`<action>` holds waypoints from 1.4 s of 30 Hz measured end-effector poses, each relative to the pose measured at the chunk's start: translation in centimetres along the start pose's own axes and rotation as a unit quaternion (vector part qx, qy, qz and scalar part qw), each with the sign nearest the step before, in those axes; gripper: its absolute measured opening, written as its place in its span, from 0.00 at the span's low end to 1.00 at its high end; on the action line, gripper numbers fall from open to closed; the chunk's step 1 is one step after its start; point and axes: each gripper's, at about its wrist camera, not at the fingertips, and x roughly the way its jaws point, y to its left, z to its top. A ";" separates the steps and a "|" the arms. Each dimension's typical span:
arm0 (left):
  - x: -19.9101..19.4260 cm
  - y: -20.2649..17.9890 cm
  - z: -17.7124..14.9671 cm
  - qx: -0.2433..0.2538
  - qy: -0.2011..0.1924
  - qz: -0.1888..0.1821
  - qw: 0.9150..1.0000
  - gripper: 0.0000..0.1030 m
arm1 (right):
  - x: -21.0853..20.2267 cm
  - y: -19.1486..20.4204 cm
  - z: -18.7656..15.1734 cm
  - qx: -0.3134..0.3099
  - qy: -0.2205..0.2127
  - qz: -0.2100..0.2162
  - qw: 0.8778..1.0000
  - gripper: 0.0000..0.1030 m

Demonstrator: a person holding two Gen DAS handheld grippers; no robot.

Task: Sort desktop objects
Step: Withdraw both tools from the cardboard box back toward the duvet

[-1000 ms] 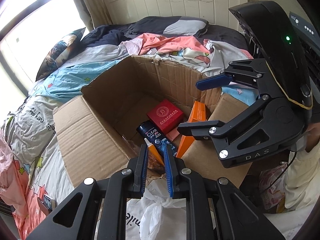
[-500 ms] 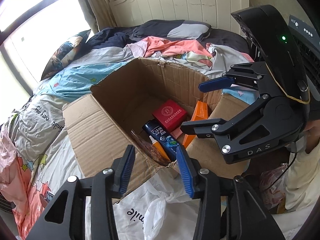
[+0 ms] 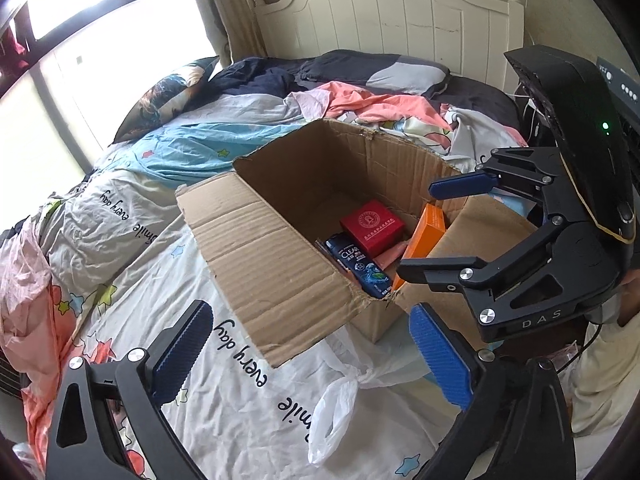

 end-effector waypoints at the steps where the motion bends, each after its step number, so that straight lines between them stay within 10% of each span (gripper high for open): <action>1: -0.1 0.3 -0.2 -0.004 0.001 0.002 1.000 1.00 | 0.0 0.4 0.1 -0.002 0.001 0.000 1.000 0.75; 42: -1.7 15.6 -14.8 -0.140 0.040 0.051 0.988 1.00 | 7.2 16.2 3.7 -0.114 0.030 0.045 0.992 0.77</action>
